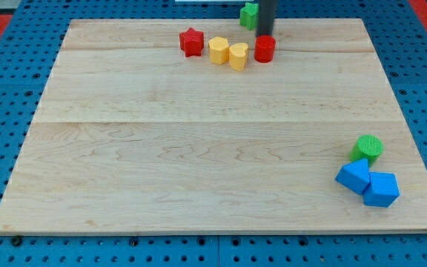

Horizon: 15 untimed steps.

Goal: Slide the green star slightly to the left

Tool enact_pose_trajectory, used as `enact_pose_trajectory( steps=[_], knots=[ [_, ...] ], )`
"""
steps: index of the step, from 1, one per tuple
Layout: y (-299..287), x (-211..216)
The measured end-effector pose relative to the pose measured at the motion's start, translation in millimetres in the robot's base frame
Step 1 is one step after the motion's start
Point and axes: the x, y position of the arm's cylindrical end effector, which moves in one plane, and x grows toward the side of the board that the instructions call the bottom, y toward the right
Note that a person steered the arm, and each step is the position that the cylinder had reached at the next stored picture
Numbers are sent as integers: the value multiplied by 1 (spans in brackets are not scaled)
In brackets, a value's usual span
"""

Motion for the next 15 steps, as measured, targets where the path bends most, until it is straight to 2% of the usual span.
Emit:
enact_pose_trajectory(
  steps=[1,3,9,11,13,15],
  knots=[
    [106,-27],
    [110,-43],
    [69,-46],
    [9,-45],
    [-12,-45],
    [-60,-28]
  ],
)
